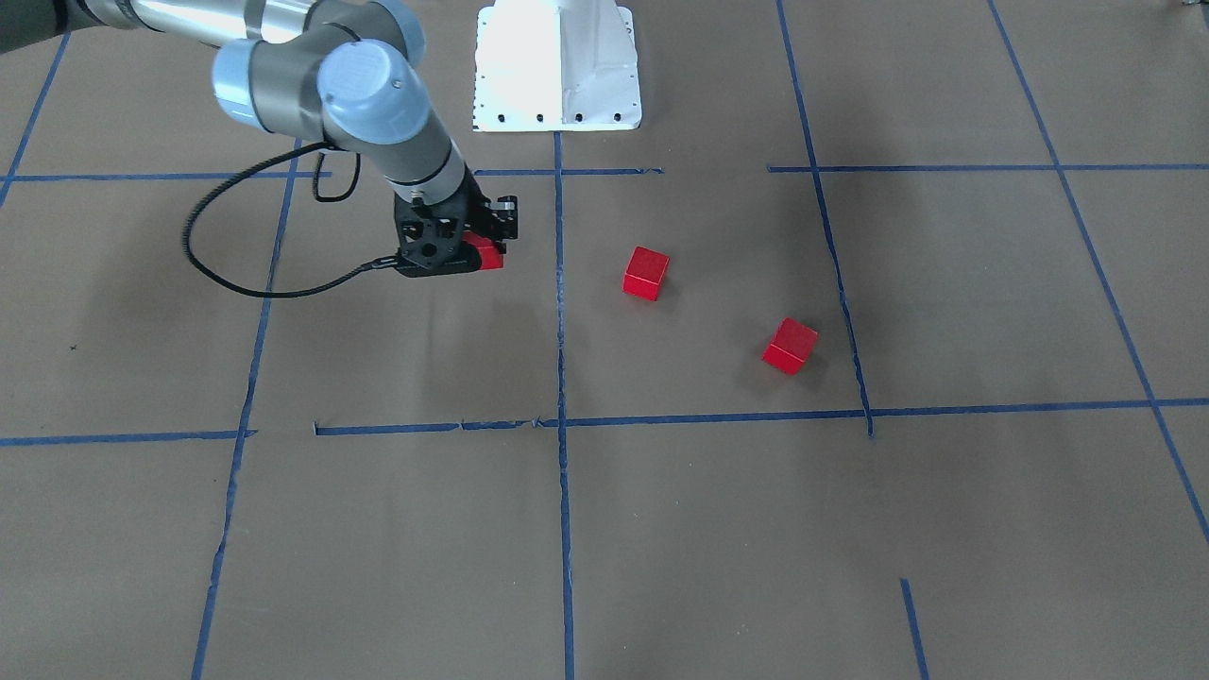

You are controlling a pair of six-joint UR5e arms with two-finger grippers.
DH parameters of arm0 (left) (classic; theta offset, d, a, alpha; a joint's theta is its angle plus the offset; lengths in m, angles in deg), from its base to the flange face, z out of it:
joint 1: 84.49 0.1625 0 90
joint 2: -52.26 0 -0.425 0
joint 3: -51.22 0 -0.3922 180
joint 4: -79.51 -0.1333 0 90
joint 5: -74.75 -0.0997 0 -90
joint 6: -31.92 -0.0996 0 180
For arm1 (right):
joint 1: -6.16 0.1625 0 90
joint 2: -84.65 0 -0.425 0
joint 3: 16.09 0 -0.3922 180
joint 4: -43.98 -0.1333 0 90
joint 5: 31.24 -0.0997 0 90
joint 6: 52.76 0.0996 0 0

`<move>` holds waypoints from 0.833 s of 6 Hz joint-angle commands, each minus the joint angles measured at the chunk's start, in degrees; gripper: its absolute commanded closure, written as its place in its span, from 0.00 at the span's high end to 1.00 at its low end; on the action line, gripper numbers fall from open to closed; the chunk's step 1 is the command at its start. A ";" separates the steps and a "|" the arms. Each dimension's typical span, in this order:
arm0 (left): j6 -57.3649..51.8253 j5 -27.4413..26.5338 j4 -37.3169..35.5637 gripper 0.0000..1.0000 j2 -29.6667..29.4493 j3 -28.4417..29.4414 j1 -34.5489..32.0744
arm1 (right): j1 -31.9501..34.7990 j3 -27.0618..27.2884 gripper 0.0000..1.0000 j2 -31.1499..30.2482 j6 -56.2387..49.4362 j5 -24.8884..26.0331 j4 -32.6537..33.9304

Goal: Form red blocks into L shape at center
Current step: 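Carry the red cube with the right gripper toward the table center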

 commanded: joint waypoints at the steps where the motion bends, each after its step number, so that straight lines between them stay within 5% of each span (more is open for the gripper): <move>1: 0.02 0.06 0.05 1.00 0.02 -0.01 0.06 | -3.65 -3.26 0.00 4.00 2.63 4.68 -0.11; 5: -0.16 0.06 -0.04 1.00 0.11 0.61 0.06 | -6.30 -7.74 0.00 6.12 3.51 6.98 -1.42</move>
